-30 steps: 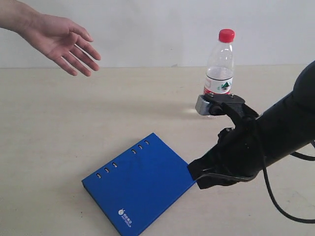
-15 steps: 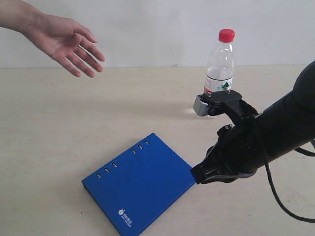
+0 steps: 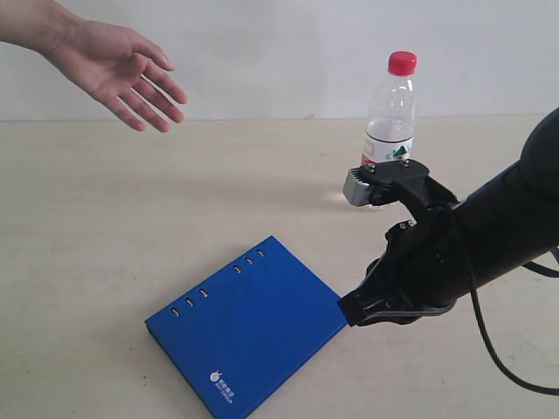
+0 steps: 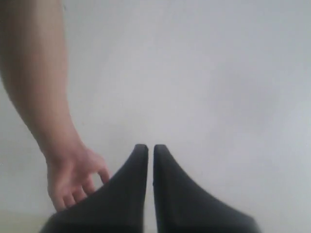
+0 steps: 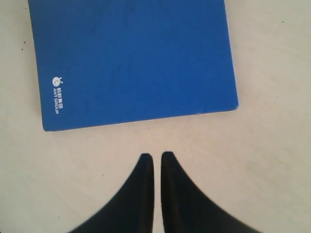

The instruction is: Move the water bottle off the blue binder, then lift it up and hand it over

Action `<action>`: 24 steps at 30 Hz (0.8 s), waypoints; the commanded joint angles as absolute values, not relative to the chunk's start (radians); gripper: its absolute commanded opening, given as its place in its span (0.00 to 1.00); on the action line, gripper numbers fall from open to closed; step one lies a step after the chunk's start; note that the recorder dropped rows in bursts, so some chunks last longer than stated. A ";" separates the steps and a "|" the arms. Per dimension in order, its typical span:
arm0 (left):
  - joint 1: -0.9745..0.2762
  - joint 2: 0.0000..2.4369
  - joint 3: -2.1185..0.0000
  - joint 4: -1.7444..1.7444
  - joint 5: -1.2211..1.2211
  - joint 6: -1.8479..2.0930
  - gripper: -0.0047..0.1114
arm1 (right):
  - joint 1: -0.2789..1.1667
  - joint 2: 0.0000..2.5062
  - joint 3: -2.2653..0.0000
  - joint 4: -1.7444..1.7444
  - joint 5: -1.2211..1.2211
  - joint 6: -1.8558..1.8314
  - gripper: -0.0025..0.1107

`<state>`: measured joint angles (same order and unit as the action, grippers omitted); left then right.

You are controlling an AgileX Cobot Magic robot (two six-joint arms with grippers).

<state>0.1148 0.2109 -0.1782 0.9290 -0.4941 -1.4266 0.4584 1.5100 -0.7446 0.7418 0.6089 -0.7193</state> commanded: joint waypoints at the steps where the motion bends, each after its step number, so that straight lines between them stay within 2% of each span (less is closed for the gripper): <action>1: 0.107 0.556 -0.321 1.429 -0.706 -1.714 0.08 | 0.461 1.510 -0.738 0.756 0.607 -0.724 0.03; 4: 0.107 0.811 -0.352 1.497 -0.859 -1.663 0.08 | 0.461 1.510 -0.738 0.763 0.612 -0.724 0.03; 6: 0.107 0.938 -0.352 1.502 -0.849 -1.588 0.08 | 0.461 1.510 -0.738 0.763 0.616 -0.724 0.03; 10: 0.060 1.156 -0.354 1.477 -0.700 -1.511 0.08 | 0.461 1.510 -0.738 0.770 0.616 -0.724 0.03; 17: -0.204 1.427 -0.475 1.290 -0.376 -1.344 0.08 | 0.461 1.510 -0.724 0.789 0.610 -0.724 0.03; 21: -0.267 1.508 -0.587 1.257 -0.126 -1.329 0.08 | 0.461 1.510 -0.650 0.809 0.540 -0.722 0.03; 24: -0.269 1.575 -0.640 1.297 -0.191 -1.329 0.08 | 0.461 1.510 -0.577 0.905 0.455 -0.725 0.03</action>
